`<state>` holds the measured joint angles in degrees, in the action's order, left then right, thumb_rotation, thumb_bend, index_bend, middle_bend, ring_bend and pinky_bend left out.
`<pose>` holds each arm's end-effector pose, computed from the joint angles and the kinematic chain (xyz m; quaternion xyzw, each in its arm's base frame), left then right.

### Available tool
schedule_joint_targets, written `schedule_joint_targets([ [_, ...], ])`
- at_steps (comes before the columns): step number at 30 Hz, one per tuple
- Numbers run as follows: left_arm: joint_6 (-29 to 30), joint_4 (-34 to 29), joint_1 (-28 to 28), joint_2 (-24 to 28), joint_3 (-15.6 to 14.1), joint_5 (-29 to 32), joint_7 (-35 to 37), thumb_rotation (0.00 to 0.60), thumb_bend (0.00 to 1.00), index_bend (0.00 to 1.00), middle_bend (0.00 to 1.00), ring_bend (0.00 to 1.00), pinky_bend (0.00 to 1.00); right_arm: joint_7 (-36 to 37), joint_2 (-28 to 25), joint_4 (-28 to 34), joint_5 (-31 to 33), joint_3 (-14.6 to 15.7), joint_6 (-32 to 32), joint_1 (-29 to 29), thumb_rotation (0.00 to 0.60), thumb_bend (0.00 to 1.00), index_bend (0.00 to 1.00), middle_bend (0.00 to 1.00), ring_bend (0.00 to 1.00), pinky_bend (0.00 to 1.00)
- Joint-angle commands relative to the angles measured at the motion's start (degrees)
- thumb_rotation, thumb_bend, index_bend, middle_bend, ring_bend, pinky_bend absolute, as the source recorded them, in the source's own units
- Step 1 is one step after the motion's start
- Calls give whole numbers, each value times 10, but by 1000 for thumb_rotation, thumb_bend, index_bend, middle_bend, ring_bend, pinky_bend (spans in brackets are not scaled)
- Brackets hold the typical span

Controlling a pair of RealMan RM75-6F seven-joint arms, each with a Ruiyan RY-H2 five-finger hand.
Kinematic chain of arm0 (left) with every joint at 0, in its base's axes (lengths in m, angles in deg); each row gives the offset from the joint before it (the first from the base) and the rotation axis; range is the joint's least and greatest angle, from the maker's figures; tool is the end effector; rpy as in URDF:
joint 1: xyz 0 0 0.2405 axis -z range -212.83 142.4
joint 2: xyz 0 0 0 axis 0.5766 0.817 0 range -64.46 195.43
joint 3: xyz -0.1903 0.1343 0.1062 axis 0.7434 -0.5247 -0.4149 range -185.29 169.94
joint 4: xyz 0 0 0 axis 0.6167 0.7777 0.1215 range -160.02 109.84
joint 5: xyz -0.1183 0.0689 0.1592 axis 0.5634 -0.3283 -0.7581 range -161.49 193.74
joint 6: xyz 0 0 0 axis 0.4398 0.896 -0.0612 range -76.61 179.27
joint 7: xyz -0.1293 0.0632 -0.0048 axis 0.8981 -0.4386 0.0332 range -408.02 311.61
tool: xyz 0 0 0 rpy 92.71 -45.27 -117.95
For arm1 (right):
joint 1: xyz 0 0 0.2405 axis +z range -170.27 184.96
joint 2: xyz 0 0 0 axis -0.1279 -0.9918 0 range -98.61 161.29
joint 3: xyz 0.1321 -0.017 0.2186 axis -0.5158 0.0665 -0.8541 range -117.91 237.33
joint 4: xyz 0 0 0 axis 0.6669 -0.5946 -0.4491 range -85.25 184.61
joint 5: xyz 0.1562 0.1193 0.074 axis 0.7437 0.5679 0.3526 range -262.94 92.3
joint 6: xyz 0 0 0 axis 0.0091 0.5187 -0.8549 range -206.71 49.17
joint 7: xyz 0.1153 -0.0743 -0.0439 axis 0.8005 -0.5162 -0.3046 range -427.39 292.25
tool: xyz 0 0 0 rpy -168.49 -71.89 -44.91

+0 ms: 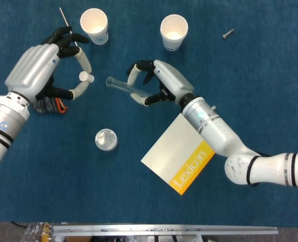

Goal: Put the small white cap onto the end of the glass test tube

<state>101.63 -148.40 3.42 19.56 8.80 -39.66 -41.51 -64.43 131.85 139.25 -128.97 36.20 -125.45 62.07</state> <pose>-0.1094 0.3039 0.1606 -0.6381 -0.5385 -0.4407 0.3296 -0.0085 -0.3397 -0.0699 0.5716 -0.6564 0.4693 0.1490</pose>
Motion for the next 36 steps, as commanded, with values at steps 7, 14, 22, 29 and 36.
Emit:
schedule_joint_targets([
  [7,3,-5,9,-8,3,16,-2,600,351,543,177,0,0,6,12,-6,-1,-2,-1,4,600,295,640,350,214,383],
  [14,2,-7,16,-19,2,28,-2,600,351,543,176,0,0,12,18,-7,-7,-6,-4,5,600,295,640,350,214,383],
  [22,2,-4,24,-29,0,37,-8,600,351,543,174,0,0,19,22,-11,-10,-9,-2,6,600,294,640,351,214,383],
  [29,2,-1,28,-34,-1,44,-11,600,351,543,174,0,0,23,24,-13,-9,-10,0,6,600,294,640,350,214,383],
  [36,2,1,31,-37,-3,49,-12,600,351,543,173,0,0,24,26,-16,-8,-12,-2,7,600,295,640,351,214,383],
])
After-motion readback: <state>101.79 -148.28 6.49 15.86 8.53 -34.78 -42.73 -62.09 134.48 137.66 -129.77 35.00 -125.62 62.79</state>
